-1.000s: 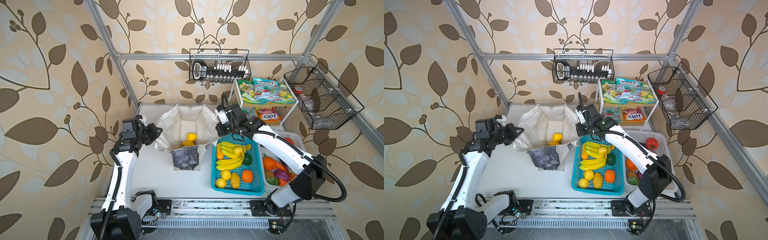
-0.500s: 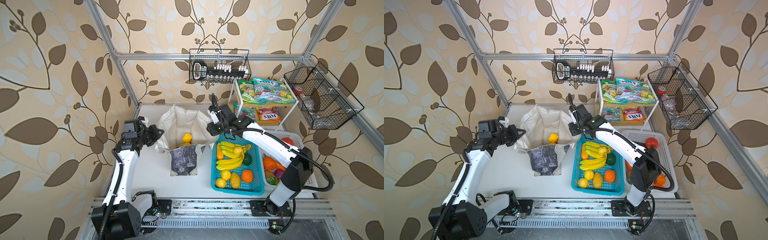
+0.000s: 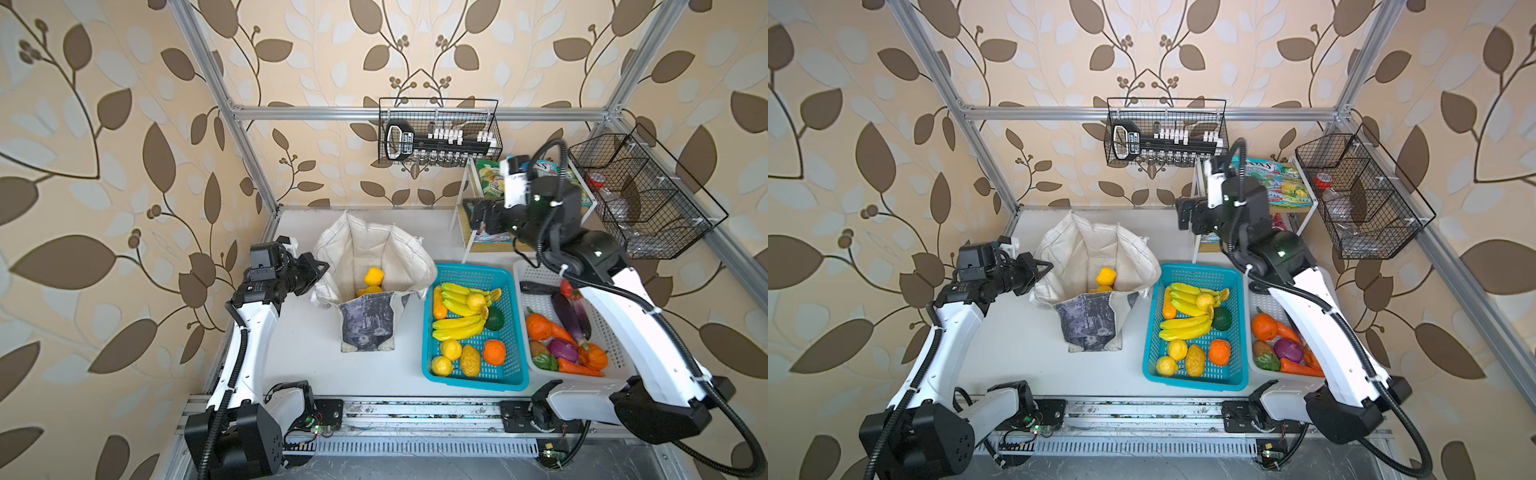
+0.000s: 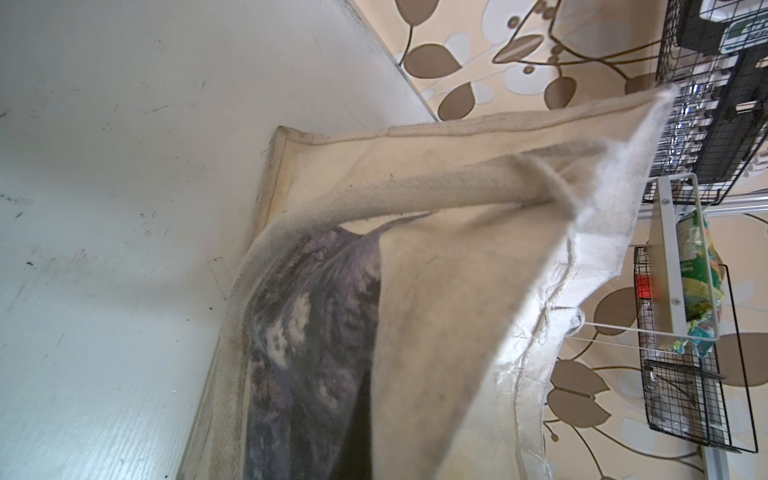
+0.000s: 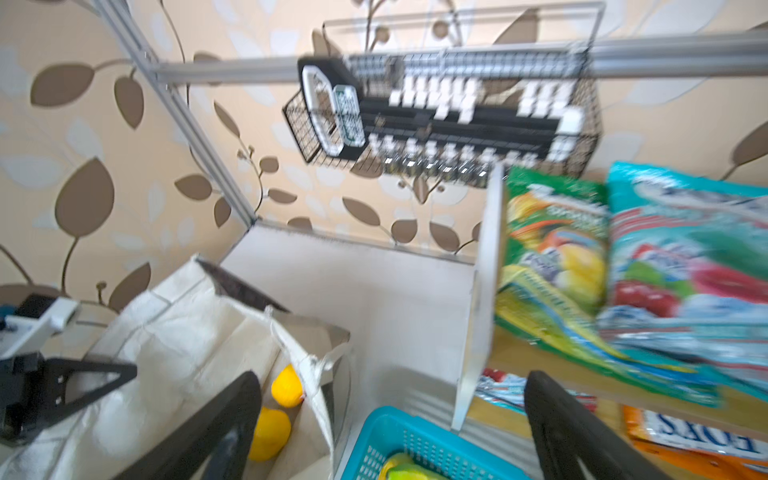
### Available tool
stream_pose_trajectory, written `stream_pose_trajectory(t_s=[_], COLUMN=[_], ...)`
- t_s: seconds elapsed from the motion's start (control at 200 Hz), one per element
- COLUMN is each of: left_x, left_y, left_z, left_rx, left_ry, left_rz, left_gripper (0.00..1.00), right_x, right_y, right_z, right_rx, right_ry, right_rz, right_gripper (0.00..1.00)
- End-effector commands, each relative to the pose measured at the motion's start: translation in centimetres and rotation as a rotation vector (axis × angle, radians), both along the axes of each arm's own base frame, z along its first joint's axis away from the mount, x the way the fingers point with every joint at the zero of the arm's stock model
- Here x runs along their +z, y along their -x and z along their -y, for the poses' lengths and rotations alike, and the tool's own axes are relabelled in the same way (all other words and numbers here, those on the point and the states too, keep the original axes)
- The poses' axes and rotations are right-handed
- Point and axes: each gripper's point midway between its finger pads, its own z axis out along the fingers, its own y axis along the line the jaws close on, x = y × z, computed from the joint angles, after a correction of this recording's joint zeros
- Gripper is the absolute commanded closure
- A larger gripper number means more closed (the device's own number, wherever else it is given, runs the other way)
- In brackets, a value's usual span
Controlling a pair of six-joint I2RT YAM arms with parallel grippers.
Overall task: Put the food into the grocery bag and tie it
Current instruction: 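Raise the right gripper out of the bag and move it toward the candy shelf, then lower the right gripper onto the teal Fox's Mint Blossom candy bag and grasp it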
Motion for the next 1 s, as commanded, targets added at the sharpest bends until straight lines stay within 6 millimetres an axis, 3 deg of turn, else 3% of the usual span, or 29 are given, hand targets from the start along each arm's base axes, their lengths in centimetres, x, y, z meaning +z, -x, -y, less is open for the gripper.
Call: stream_pose_trajectory(t_s=[0.0,0.11,0.225,0.49,0.615,0.785,0.995], left_x=[1.0,1.1,1.0,1.1,1.0,1.0,0.9], left_y=[0.4,0.5,0.5,0.7,0.7,0.7,0.7], left_z=[0.3,0.3,0.4,0.4,0.6,0.7,0.7], left_rx=[-0.03,-0.029,-0.036,-0.034,-0.041,-0.045,-0.048], left_ry=[-0.001,-0.003,0.003,-0.004,0.012,0.02,0.02], left_rz=[0.049,0.058,0.051,0.059,0.056,0.056,0.054], left_gripper=[1.0,1.0,1.0,1.0,1.0,1.0,1.0], right_x=[0.8,1.5,0.5,-3.3,-4.0,-5.5,-6.7], right_y=[0.2,-0.4,-1.6,-4.0,-4.6,-5.8,-6.0], right_z=[2.4,6.3,11.0,16.3,17.6,17.5,18.4], right_rx=[-0.008,-0.072,-0.213,-0.34,-0.333,-0.306,-0.317], right_ry=[0.002,-0.04,-0.058,-0.158,-0.223,-0.264,-0.305], right_rz=[-0.003,-0.001,-0.048,-0.154,-0.164,-0.184,-0.18], right_gripper=[0.0,0.0,0.0,0.0,0.04,0.15,0.24])
